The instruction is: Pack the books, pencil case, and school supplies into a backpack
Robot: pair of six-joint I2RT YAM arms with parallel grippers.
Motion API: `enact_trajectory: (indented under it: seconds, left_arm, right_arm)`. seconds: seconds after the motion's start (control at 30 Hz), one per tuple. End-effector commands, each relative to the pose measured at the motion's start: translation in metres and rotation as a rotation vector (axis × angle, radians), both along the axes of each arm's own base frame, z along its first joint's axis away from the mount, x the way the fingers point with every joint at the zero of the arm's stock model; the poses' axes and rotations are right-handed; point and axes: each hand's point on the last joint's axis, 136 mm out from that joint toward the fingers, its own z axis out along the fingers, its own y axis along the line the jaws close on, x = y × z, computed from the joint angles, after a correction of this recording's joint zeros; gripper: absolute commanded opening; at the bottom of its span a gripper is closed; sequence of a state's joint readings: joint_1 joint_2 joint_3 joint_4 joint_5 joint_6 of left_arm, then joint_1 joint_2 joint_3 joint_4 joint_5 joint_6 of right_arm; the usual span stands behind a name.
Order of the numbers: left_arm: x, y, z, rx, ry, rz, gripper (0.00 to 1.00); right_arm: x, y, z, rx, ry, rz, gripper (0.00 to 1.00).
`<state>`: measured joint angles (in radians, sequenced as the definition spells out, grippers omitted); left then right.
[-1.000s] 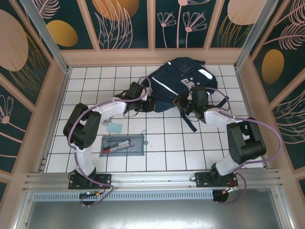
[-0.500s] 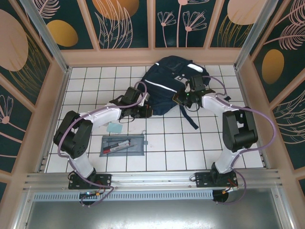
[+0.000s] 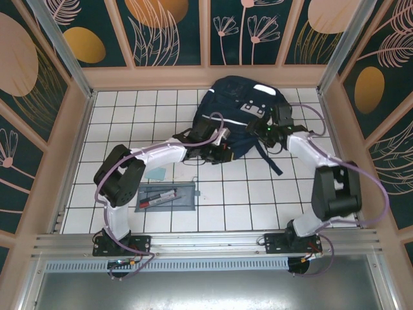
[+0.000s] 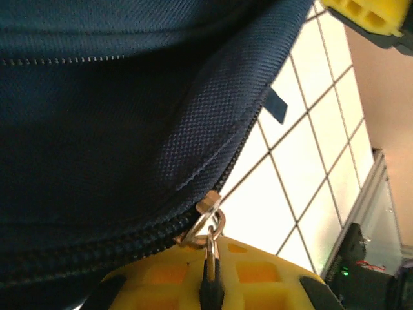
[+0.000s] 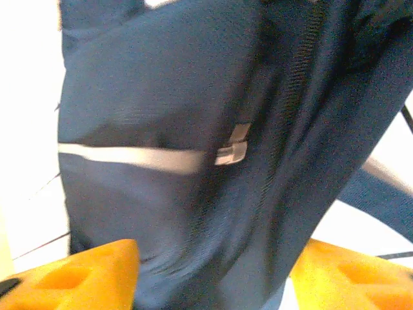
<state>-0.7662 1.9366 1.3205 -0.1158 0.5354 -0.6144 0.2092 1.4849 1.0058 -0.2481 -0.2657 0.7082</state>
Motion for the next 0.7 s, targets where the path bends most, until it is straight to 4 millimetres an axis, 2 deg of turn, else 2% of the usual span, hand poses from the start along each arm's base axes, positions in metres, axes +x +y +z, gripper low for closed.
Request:
enact_trajectory:
  seconds: [0.0,0.03,0.13,0.2,0.37,0.5,0.53,0.57,0.63,0.67]
  left_arm:
    - [-0.006,-0.036,0.031,-0.125,-0.008,-0.073,0.00]
    - [-0.005,-0.041,0.034,-0.135,-0.015,-0.077,0.00]
    - [-0.004,-0.060,0.050,-0.176,-0.038,-0.101,0.00]
    - [-0.007,-0.071,0.058,-0.193,-0.052,-0.121,0.00]
    - [-0.015,-0.081,0.061,-0.200,-0.056,-0.141,0.00]
    - [-0.022,-0.077,0.057,-0.201,-0.042,-0.147,0.00]
    - [-0.024,-0.075,0.057,-0.200,-0.040,-0.149,0.00]
    - [-0.026,-0.072,0.055,-0.193,-0.041,-0.151,0.00]
    - [-0.032,-0.065,0.052,-0.171,-0.041,-0.160,0.00]
    - [-0.036,-0.061,0.050,-0.160,-0.043,-0.165,0.00]
  right_arm:
    - [-0.023,0.000,0.024,0.091,-0.084,-0.044,0.70]
    - [-0.032,0.002,0.025,0.129,-0.085,-0.050,0.74]
    - [-0.056,0.006,0.026,0.228,-0.080,-0.068,0.75]
    - [-0.067,0.009,0.019,0.267,-0.053,-0.081,0.76]
    - [-0.075,0.024,-0.005,0.350,0.018,-0.075,0.76]
    - [-0.065,0.021,-0.019,0.346,0.017,-0.126,0.71]
    - [-0.061,0.017,-0.021,0.337,0.005,-0.151,0.68]
    - [-0.055,0.013,-0.022,0.323,-0.009,-0.170,0.61]
    - [-0.043,0.010,-0.022,0.301,-0.032,-0.173,0.36]
    - [-0.038,0.009,-0.023,0.274,-0.032,-0.168,0.18]
